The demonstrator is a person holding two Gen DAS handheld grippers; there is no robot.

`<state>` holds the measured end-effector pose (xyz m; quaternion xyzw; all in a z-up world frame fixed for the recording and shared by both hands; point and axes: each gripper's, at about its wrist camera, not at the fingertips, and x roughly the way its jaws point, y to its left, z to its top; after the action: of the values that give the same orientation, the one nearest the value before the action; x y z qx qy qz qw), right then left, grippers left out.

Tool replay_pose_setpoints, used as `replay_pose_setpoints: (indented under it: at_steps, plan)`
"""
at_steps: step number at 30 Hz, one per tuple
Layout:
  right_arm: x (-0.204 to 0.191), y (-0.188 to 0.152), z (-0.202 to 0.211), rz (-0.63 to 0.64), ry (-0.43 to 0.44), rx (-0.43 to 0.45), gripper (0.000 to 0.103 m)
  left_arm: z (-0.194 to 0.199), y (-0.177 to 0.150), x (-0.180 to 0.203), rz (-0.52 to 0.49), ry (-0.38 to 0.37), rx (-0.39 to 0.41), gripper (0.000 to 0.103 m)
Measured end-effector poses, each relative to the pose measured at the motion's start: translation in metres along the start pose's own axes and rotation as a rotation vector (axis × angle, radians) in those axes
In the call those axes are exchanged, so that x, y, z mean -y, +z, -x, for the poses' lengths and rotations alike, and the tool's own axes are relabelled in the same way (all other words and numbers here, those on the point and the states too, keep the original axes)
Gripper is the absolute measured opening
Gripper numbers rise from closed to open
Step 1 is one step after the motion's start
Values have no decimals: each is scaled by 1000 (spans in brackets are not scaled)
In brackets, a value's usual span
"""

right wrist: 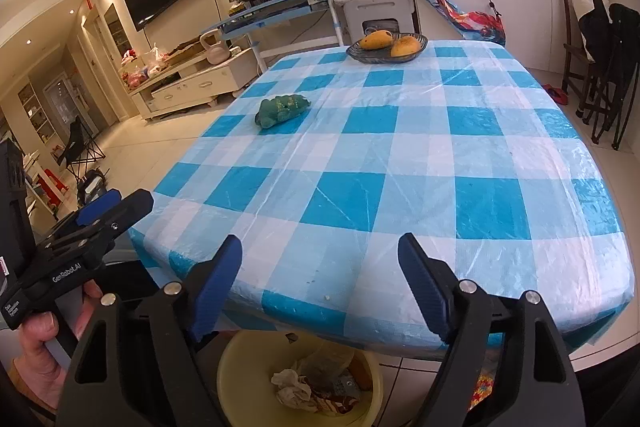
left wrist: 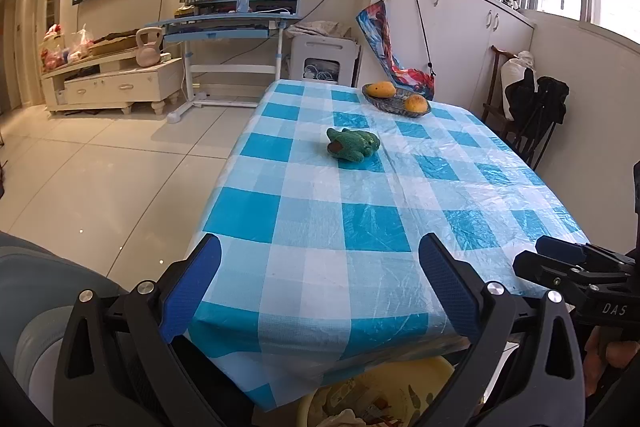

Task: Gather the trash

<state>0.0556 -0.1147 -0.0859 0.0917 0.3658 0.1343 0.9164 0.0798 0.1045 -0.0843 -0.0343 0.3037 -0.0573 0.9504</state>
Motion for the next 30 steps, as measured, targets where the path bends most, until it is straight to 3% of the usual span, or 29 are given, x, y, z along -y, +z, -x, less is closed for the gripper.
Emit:
replay_pose_setpoints:
  at_steps: [30]
  plan:
    - [-3,0,0,5,4,1,81,-3,-1,2,-2,4,-6,96]
